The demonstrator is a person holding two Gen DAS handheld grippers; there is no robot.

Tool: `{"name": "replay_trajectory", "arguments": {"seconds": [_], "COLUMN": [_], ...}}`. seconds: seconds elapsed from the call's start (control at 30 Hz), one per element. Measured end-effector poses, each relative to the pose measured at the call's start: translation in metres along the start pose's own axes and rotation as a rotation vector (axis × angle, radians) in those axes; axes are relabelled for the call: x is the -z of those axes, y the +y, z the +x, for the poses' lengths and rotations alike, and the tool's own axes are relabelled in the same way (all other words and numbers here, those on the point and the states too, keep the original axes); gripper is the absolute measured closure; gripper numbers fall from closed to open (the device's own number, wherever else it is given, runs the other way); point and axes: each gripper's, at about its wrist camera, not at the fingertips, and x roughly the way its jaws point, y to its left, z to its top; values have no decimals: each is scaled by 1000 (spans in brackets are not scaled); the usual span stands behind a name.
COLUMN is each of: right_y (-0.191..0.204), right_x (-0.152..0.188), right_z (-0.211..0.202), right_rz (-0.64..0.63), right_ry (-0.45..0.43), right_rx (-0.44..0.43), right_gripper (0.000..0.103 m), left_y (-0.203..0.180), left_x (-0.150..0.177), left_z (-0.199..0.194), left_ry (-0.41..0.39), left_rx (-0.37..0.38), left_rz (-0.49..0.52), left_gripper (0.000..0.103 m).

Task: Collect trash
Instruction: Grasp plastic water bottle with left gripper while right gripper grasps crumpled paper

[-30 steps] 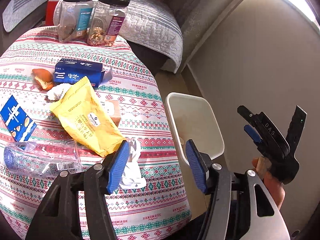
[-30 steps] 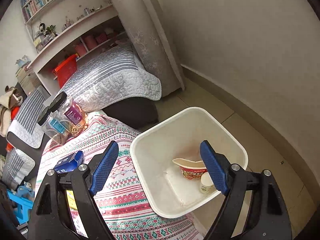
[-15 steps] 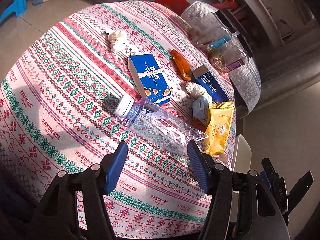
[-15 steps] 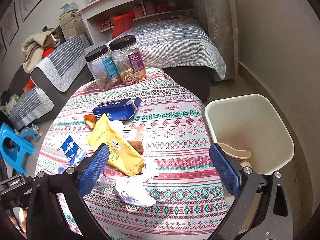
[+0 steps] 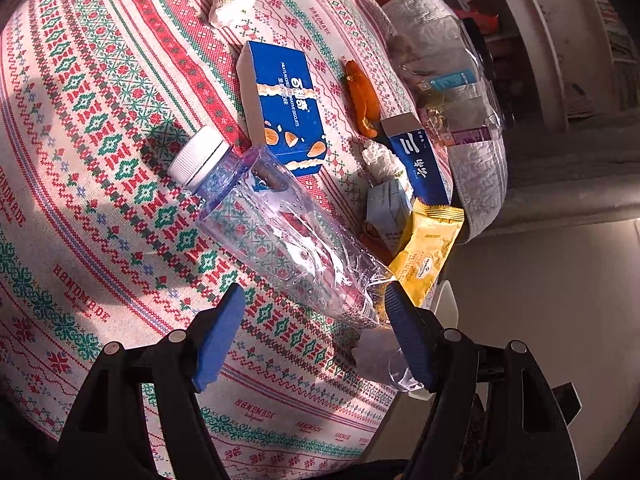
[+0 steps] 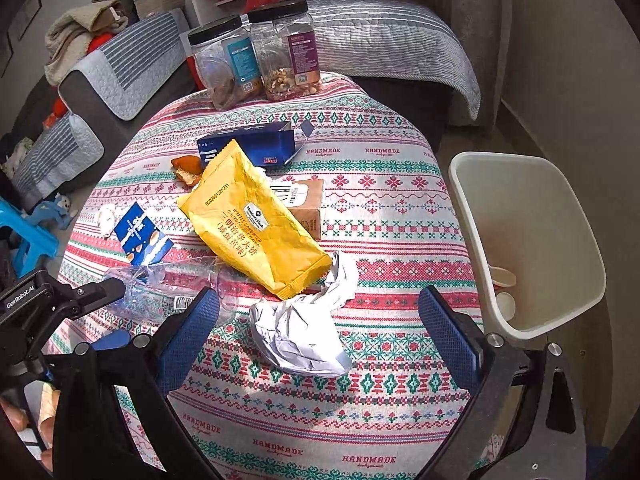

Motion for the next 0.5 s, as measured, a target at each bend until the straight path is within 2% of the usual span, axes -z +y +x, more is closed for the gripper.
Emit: {"name": "replay_trajectory", "arguments": {"seconds": [0.27,0.37,0.47,0.5], "right_y": [1,-2,-4,-5], "right_x": [7,7,8,7], "right_z": [16,22,25,26], "right_rz": [1,6,14,17], "right_ry": [71,105,124,131], "right_rx": [-4,-17,-41,-59], "right_gripper": [20,26,30,35], "left_y": [-2,6,8,9], "left_x": [-13,-17,-20,-20], "left_z": [27,30,26,25], "left_ry": [-78,-114,-134,-137], "left_rx": [-49,-22,-21,-12], "left_rz": [-50,-90,-67,-62], "left_gripper": [32,32,39,42]}}
